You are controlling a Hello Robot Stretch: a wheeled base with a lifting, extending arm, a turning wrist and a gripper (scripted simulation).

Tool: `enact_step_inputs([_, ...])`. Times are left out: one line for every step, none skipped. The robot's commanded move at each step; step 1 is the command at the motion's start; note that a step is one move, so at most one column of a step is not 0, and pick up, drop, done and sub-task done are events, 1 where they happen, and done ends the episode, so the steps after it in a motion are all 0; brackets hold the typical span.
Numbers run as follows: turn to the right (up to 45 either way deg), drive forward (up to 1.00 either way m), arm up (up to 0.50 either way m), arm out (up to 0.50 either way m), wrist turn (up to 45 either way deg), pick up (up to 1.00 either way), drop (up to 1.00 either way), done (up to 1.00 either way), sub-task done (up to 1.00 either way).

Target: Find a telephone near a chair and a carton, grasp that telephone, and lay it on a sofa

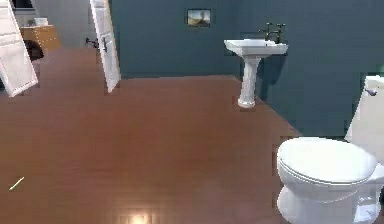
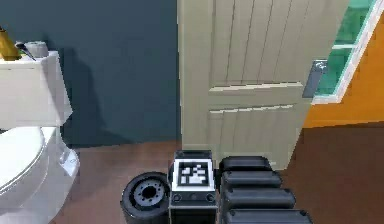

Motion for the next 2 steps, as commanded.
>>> enact_step_inputs([-45.0, 0.0, 0.0, 0.0, 0.0, 0.0, 0.0, 0.0, 0.0])
enact_step_inputs([0.0, 0.45, 0.0, 0.0, 0.0, 0.0, 0.0, 0.0, 0.0])
